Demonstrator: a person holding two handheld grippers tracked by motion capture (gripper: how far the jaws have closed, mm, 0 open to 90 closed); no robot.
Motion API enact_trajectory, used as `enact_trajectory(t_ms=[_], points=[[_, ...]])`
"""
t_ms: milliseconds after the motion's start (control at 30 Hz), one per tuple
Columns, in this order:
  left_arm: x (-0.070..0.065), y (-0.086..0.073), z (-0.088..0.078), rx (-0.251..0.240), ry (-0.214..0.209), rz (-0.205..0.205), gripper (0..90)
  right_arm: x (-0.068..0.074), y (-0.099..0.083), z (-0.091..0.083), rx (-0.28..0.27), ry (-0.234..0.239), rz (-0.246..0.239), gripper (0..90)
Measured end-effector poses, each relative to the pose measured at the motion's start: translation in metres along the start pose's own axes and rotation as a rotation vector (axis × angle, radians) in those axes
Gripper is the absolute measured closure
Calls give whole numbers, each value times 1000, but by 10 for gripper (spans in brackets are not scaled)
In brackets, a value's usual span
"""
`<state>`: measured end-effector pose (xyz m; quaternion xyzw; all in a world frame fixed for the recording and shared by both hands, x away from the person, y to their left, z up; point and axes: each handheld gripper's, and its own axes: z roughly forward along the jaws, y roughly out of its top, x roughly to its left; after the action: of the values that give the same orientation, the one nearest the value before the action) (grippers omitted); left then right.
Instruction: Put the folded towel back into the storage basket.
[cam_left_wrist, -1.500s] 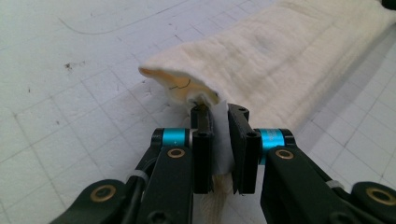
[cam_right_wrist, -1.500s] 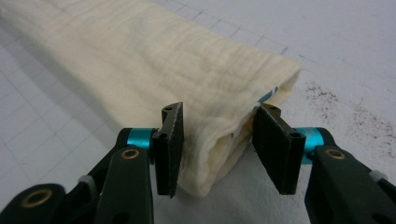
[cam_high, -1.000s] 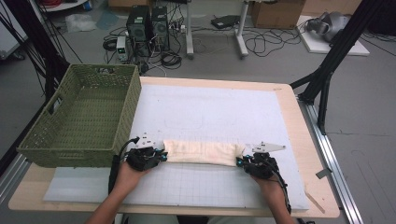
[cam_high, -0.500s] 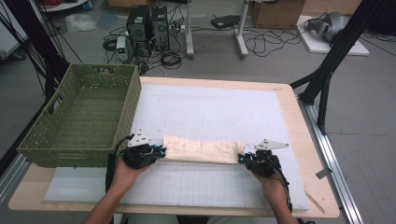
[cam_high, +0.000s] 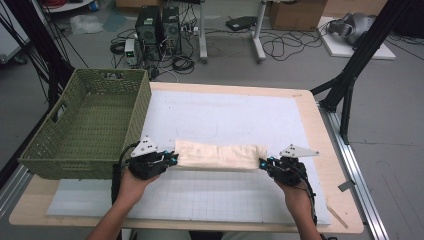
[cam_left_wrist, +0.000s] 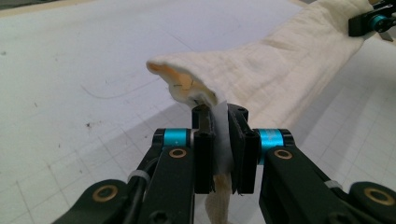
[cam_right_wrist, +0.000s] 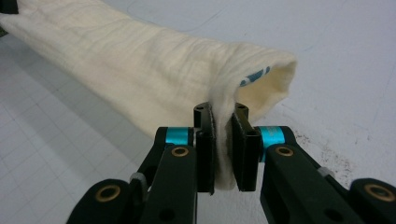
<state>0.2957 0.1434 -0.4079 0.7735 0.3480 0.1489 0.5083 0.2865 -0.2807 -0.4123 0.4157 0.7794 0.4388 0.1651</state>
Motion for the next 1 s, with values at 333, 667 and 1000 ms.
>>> enact_trajectory(t_ms=[333,667,1000], points=[[-4,21,-18,-68,9,29,813,-1,19,-6,-49,0,-20,820],[5,40,-54,-138,60,53,813,8,69,3,-78,10,-97,820],[18,49,-95,-184,125,66,813,25,123,37,-105,36,-169,820]])
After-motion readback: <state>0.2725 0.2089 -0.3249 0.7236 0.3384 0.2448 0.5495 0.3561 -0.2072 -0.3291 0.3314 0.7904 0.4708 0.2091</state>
